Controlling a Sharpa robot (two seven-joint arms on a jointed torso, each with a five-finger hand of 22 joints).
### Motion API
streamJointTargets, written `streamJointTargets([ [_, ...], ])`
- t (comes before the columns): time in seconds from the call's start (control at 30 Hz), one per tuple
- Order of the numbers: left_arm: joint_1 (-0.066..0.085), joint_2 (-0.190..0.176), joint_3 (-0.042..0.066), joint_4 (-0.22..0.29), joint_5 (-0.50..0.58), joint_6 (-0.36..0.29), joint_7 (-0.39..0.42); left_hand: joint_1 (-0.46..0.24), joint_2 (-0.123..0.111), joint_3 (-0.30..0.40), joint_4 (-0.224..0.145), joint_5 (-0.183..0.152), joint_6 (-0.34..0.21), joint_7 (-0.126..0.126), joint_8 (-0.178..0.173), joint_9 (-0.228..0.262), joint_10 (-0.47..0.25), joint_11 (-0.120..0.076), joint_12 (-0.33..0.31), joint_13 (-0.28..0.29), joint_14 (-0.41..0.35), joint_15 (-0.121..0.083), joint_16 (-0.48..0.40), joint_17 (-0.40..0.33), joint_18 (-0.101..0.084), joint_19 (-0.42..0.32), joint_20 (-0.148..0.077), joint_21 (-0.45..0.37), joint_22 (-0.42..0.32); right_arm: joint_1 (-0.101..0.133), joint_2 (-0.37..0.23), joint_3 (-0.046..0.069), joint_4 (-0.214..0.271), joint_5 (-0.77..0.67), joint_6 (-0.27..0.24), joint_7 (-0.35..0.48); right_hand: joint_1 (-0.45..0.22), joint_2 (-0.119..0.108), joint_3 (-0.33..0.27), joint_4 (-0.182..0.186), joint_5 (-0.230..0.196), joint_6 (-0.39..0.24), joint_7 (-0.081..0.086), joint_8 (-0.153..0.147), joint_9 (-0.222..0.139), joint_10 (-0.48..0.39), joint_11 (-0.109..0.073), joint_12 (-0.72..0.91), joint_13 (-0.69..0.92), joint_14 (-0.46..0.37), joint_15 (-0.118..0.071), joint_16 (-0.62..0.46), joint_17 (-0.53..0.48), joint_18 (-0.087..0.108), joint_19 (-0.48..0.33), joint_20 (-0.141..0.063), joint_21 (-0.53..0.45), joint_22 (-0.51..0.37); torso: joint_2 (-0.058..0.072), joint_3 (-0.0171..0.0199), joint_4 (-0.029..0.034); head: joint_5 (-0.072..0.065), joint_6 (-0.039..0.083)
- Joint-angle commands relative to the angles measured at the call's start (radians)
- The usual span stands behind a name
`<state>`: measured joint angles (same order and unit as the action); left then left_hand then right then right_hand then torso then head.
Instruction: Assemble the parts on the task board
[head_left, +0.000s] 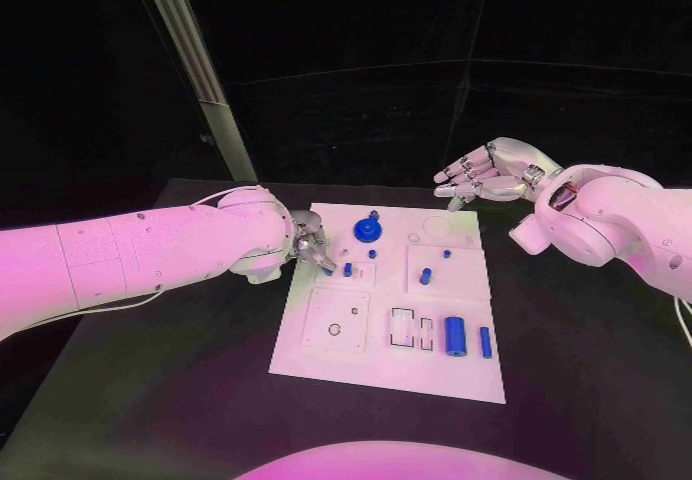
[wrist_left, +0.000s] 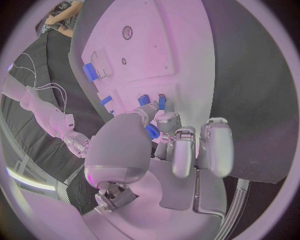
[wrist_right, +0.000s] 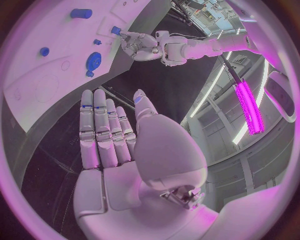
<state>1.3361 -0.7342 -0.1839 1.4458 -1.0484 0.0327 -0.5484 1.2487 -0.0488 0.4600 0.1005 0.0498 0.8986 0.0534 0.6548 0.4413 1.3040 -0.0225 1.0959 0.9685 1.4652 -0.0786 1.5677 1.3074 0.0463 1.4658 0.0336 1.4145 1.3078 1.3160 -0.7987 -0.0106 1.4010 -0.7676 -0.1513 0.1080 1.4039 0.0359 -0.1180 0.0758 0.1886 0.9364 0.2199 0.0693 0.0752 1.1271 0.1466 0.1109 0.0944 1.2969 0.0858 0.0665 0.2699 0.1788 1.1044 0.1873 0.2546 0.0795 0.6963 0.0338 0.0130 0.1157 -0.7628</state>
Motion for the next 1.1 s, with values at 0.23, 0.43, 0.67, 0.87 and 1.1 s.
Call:
streamJointTargets([
  [0.23,-0.004,-0.002,-0.003,0.006,-0.008,0.032,-0.020,-0.002,0.004,0.083,-0.076,0.004,-0.003,-0.006,0.007,0.002,0.005,-0.003,0.000,-0.002,0.106,-0.004,0.003,0.263,0.001,0.029,-0.009,0.003,0.063,0.002,0.001,0.001,0.000,0.000,0.008,0.010,-0.006,0.005,-0.003,-0.001,0.006,-0.010,0.000,-0.003,-0.001,-0.008,0.002,0.005,-0.001,-0.007,0.000,-0.003,-0.001,0.005,0.003,0.005,-0.004,-0.001,0.000,0.0000,0.0003,-0.001,0.001],
  [0.43,-0.004,0.000,-0.004,0.005,-0.008,0.035,-0.021,-0.002,0.004,0.083,-0.076,0.004,-0.003,-0.006,0.007,0.002,0.005,-0.003,0.000,-0.002,0.106,-0.004,0.003,0.263,0.001,0.029,-0.009,0.003,0.063,0.002,0.002,0.001,-0.001,0.000,0.008,0.010,-0.006,0.005,-0.003,-0.001,0.006,-0.010,0.000,-0.003,-0.001,-0.008,0.002,0.005,-0.001,-0.007,0.000,-0.003,-0.001,0.005,0.003,0.005,-0.004,-0.001,0.000,0.0004,-0.0001,-0.001,0.001],
  [0.67,-0.004,0.002,-0.004,0.003,-0.008,0.036,-0.022,-0.003,0.004,0.086,-0.077,0.004,-0.003,-0.006,0.008,0.003,0.006,-0.003,0.000,-0.002,0.106,-0.004,0.003,0.263,0.001,0.030,-0.009,0.003,0.064,0.002,0.002,0.001,-0.001,0.000,0.008,0.010,-0.006,0.005,-0.003,-0.001,0.006,-0.010,0.000,-0.003,-0.001,-0.008,0.002,0.005,-0.001,-0.007,0.000,-0.003,-0.001,0.005,0.003,0.005,-0.004,-0.001,0.000,0.0006,0.0008,-0.003,0.000],
  [0.87,-0.004,0.001,-0.004,0.004,-0.008,0.040,-0.023,-0.005,0.005,0.092,-0.077,0.004,-0.003,-0.006,0.010,0.005,0.005,-0.003,-0.002,-0.005,0.106,-0.005,0.003,0.263,0.001,0.030,-0.009,0.003,0.064,0.002,0.001,0.001,-0.001,0.000,0.008,0.010,-0.006,0.006,-0.004,-0.002,0.006,-0.011,0.001,-0.002,0.000,-0.009,0.003,0.007,-0.003,-0.007,0.000,-0.003,-0.003,0.005,0.004,0.006,-0.006,-0.003,0.000,0.0000,0.0004,-0.003,0.000],
  [1.1,-0.004,0.004,-0.004,0.001,-0.008,0.048,-0.022,-0.006,0.005,0.096,-0.077,0.004,-0.004,-0.006,0.012,0.006,0.004,-0.003,-0.004,-0.006,0.106,-0.005,0.003,0.263,0.001,0.030,-0.009,0.003,0.064,0.002,0.001,0.001,-0.002,0.000,0.008,0.010,-0.006,0.006,-0.004,-0.002,0.006,-0.011,0.001,-0.002,0.000,-0.009,0.003,0.007,-0.003,-0.007,0.000,-0.003,-0.003,0.005,0.004,0.006,-0.006,-0.003,0.000,0.0003,0.0001,-0.005,0.001],
])
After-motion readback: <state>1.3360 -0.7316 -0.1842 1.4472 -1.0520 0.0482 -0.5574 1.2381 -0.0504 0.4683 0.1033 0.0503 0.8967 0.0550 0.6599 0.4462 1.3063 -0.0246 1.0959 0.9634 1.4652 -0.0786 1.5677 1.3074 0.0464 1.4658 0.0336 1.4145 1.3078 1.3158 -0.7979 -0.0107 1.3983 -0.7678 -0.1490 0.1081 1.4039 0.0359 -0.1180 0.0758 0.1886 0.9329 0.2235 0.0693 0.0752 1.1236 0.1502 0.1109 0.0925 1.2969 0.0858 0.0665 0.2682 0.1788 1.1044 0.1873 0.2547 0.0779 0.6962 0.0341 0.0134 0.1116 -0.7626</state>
